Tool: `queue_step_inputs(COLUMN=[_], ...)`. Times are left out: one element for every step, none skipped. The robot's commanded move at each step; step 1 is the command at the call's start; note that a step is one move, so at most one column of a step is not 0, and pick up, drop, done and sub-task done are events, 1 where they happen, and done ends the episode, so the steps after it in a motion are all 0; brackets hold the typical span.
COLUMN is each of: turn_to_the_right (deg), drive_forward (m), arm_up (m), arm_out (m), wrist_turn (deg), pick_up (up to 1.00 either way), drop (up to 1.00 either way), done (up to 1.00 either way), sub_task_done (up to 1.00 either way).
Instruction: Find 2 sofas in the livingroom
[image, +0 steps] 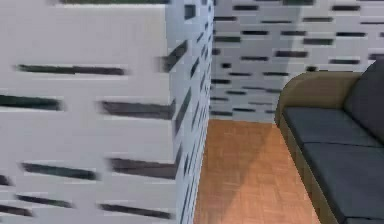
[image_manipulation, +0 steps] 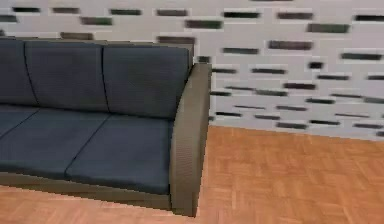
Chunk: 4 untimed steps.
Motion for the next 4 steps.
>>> queue_step_inputs(turn_to_the_right=[-12.0, 0.0, 45.0, 21.0], drive_forward=[0.00, 0.05, 0.00, 0.00], arm_up=[0.00, 0.00, 0.00, 0.00], arm_out=[0.00, 0.00, 0.00, 0.00], wrist_turn=[0.0, 0.0, 0.0, 0.0], pick_up=[0.00, 0.00, 0.00, 0.00], drop=[0.00, 0.00, 0.00, 0.00], done=[0.00, 0.00, 0.00, 0.00], sub_task_done=[0.00, 0.00, 0.00, 0.00])
